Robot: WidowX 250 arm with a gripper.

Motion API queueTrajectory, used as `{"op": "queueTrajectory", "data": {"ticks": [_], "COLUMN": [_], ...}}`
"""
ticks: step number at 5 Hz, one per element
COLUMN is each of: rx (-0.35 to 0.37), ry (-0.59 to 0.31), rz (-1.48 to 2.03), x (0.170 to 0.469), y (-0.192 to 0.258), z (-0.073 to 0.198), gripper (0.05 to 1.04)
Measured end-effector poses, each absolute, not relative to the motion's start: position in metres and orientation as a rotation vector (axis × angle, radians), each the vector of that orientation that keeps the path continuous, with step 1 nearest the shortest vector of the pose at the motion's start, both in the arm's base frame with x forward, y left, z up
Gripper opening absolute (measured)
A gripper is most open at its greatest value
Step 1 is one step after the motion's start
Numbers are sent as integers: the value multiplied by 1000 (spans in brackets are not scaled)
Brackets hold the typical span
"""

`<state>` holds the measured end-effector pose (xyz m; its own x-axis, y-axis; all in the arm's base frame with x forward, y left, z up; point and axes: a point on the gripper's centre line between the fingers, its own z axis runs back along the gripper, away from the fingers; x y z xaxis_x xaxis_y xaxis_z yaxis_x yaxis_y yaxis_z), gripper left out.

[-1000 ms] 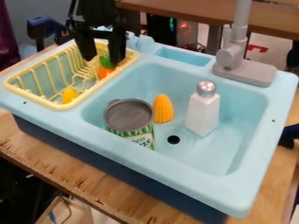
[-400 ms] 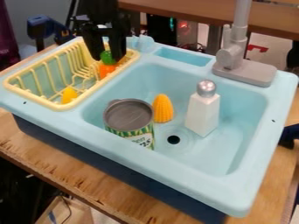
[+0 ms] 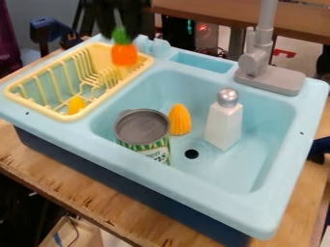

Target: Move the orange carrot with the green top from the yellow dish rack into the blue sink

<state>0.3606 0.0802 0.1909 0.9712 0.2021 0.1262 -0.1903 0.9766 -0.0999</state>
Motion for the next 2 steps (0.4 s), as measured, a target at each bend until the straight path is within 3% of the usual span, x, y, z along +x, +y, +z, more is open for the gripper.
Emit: {"op": "queueTrajectory", "data": {"ticks": [1,2], "rx": [-46,-52], "ry": [-273,-305], "rz": [134,55], "x": [351,333], "y": [47,8], "z": [244,257], "gripper": [613,613]}}
